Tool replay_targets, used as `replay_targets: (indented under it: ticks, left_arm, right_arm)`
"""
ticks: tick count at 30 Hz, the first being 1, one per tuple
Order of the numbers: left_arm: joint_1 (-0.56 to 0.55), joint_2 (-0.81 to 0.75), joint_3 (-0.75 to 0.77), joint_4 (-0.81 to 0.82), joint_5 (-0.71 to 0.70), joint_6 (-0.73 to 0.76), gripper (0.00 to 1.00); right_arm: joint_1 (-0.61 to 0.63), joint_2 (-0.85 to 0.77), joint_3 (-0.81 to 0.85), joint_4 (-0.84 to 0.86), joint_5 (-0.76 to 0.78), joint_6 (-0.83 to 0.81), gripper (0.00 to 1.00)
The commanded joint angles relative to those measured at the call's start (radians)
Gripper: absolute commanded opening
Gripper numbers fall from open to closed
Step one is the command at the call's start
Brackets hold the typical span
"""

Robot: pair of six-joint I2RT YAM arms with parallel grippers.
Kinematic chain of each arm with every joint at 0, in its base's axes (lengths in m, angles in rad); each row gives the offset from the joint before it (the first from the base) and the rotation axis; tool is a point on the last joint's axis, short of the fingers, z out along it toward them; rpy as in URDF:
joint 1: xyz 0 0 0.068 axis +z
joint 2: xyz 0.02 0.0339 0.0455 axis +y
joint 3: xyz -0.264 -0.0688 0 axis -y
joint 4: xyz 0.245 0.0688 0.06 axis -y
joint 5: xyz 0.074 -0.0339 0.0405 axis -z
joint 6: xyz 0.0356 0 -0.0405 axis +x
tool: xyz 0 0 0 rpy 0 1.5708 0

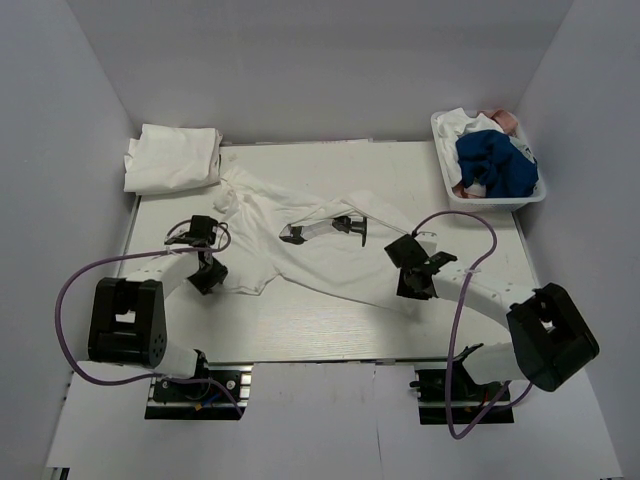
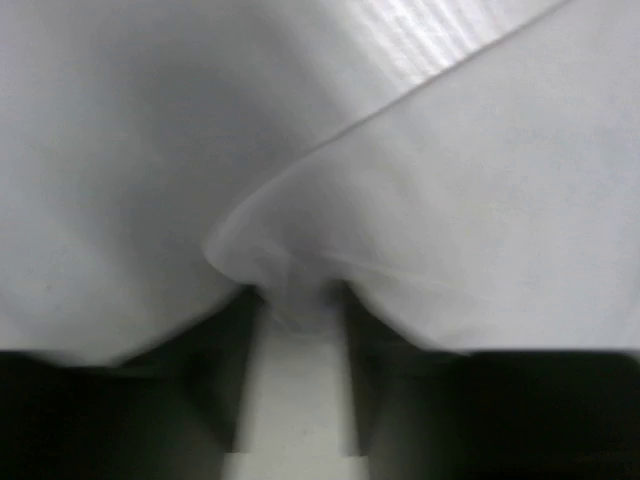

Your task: Fold and stack the t-shirts

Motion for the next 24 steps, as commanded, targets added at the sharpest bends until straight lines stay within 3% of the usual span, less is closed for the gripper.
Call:
replay_targets:
  ticks: [1,2,5,7,14,19,24]
  left_arm:
    - [-0.01,0.075,-0.092,0.198,0.166,0.007,0.12]
    - [-0.01,0.075,-0.093,0.213,0.189,0.007,0.0]
    - [-0.01,0.075,-0.059,0.228,0.177,0.03,0.0]
    - [-0.019,0.022,-0.036,0.227,0.186,0.03,0.0]
    - [-0.019,-0.271,-0.036,0.274,0.16,0.039,0.0]
    - [-0.019,-0.53,0.021,0.284,0.097,0.039,0.0]
    - [-0.019,-0.615,0.087,0.272,0.037,0.039,0.0]
  right_arm:
    - [0.002,-0.024,0.0,-0.054,0.087,0.098,0.33]
    - [0.002,-0.038,0.001,-0.058,0.089,0.104,0.29]
    - [-0.001,-0.129,-0.008,-0.048,0.092,0.118,0.19]
    - [-0.003,-0.173,-0.023,-0.05,0.112,0.144,0.0]
    - [-0.006,-0.357,-0.025,-0.114,0.227,0.205,0.0]
    - [-0.003,-0.462,0.032,-0.076,0.291,0.139,0.0]
    - [-0.004,-0.578,0.102,0.025,0.334,0.072,0.0]
